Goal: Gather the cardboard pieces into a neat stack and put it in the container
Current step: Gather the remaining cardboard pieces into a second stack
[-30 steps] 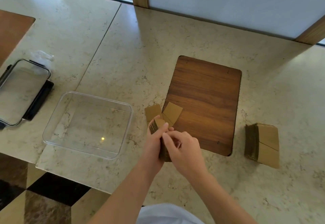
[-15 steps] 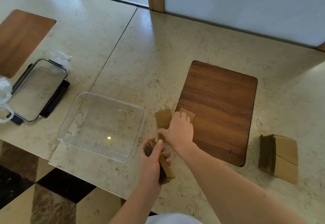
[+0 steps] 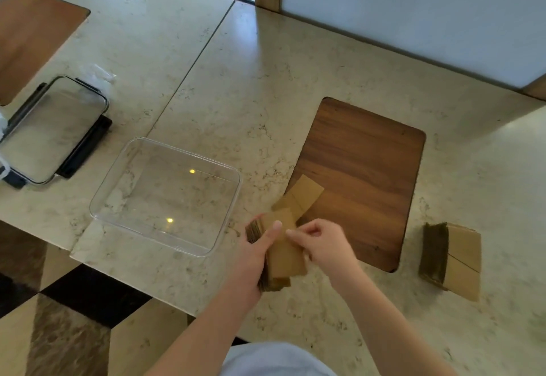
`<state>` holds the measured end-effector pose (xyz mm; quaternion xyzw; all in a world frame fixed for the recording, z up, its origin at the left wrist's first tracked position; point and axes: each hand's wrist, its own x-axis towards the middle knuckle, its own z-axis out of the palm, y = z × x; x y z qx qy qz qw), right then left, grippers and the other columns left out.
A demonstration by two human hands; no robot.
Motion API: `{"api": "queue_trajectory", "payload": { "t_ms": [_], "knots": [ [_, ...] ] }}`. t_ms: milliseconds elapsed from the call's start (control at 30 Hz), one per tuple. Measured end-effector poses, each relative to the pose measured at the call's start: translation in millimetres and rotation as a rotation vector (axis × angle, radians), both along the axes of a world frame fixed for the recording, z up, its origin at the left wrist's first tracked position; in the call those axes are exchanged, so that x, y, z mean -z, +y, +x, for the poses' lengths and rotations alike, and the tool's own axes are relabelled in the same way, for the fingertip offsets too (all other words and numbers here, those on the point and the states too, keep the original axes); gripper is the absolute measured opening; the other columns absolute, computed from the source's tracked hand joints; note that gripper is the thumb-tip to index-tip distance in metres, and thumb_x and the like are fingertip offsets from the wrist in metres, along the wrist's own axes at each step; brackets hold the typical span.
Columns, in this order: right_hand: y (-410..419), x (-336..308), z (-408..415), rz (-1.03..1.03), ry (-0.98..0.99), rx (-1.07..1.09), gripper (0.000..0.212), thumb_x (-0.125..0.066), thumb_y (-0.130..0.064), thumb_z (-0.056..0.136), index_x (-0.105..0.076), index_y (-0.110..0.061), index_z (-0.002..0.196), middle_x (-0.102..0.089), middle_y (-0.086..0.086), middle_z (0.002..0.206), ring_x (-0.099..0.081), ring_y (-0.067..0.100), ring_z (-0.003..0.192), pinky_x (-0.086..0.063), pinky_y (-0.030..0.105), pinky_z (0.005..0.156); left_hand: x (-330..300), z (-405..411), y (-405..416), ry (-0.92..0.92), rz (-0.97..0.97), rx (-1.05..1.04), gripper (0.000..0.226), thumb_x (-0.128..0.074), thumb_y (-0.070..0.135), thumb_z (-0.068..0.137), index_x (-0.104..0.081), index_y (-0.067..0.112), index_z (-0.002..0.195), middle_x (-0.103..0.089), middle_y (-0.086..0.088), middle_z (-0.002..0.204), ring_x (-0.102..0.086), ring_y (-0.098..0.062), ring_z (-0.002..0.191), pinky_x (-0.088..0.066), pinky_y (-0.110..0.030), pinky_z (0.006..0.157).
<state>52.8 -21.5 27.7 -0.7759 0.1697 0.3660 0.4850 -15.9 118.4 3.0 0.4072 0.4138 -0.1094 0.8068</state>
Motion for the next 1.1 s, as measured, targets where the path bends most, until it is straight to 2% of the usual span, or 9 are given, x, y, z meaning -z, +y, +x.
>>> {"api": "queue_trajectory", "payload": {
  "t_ms": [133,200,267,367,533,700,867,1000,1100],
  "knots": [
    [-10,3,-8,-0.064,-0.004,-0.145,0.026,-0.071,-0.037,0.095,-0.074,-0.015,0.079,-0.070,-0.012,0.063,-0.057,-0.006,0.051,-0.041,0.010,0.045,-1,1,0,-0.065,-0.022,0.164,0.043,-0.070,0.001,0.091,-0.071,0.034,0.118,-0.077,-0.019,0.108,-0.078,-0.035,0.089,-0.063,-0.045,0.070],
    [-18,7,12,-0.222,-0.127,-0.148,0.019,-0.070,-0.041,0.095,-0.072,-0.023,0.092,-0.072,-0.008,0.082,-0.060,-0.001,0.063,-0.044,0.016,0.052,-3,0,3,-0.071,-0.064,0.119,0.044,-0.071,0.001,0.090,-0.070,0.033,0.120,-0.076,-0.022,0.108,-0.076,-0.039,0.089,-0.062,-0.048,0.074],
    [-15,13,35,-0.351,-0.294,-0.119,0.030,-0.073,-0.043,0.091,-0.064,-0.023,0.112,-0.063,-0.002,0.112,-0.061,0.011,0.098,-0.047,0.025,0.073,-5,-1,4,-0.064,-0.134,0.036,0.045,-0.079,0.009,0.086,-0.069,0.030,0.124,-0.076,-0.022,0.104,-0.074,-0.035,0.083,-0.061,-0.047,0.073],
    [4,26,57,-0.474,-0.361,-0.233,0.085,-0.078,-0.055,0.083,-0.044,-0.013,0.147,-0.044,0.007,0.143,-0.040,0.028,0.134,-0.045,0.043,0.102,-5,-4,4,-0.070,-0.270,-0.057,0.056,-0.089,0.034,0.075,-0.069,0.026,0.126,-0.073,-0.018,0.099,-0.071,-0.030,0.081,-0.061,-0.045,0.071],
    [23,44,58,-0.681,-0.446,-0.392,0.091,-0.085,-0.061,0.070,-0.042,-0.008,0.131,-0.046,0.011,0.132,-0.045,0.032,0.122,-0.046,0.044,0.099,3,-14,5,-0.033,-0.295,-0.102,0.043,-0.080,0.048,0.080,-0.077,0.027,0.117,-0.077,-0.016,0.098,-0.074,-0.030,0.083,-0.063,-0.044,0.069],
    [0,36,64,-0.240,-0.392,-0.080,0.038,-0.076,-0.023,0.092,-0.042,-0.024,0.110,-0.059,-0.004,0.095,-0.059,0.015,0.079,-0.044,0.028,0.059,4,-19,4,0.020,-0.166,-0.042,0.060,-0.087,0.045,0.071,-0.072,0.025,0.125,-0.075,-0.017,0.098,-0.073,-0.032,0.081,-0.063,-0.044,0.066],
    [-56,-15,45,0.174,-0.290,0.281,0.022,-0.074,-0.027,0.093,-0.066,-0.037,0.111,-0.072,-0.011,0.102,-0.067,0.013,0.098,-0.054,0.029,0.074,-2,-16,-1,-0.025,-0.297,-0.008,0.059,-0.077,0.052,0.080,-0.068,0.022,0.129,-0.070,-0.019,0.103,-0.071,-0.032,0.083,-0.061,-0.045,0.068],
    [-69,-41,-5,0.223,-0.212,-0.018,0.025,-0.076,-0.034,0.090,-0.068,-0.053,0.104,-0.072,-0.019,0.103,-0.069,0.004,0.095,-0.057,0.031,0.083,-16,-4,-36,-0.124,-0.286,0.209,0.062,-0.071,0.063,0.083,-0.065,0.026,0.133,-0.073,-0.019,0.123,-0.074,-0.034,0.100,-0.063,-0.046,0.076],
    [-57,-35,-32,0.186,-0.182,0.010,0.027,-0.070,-0.037,0.095,-0.063,-0.051,0.117,-0.066,-0.013,0.121,-0.065,0.009,0.108,-0.057,0.040,0.095,-26,10,-67,-0.125,-0.238,0.248,0.052,-0.084,0.036,0.079,-0.070,0.027,0.128,-0.073,-0.020,0.124,-0.074,-0.037,0.109,-0.062,-0.049,0.082]
  ]
}}
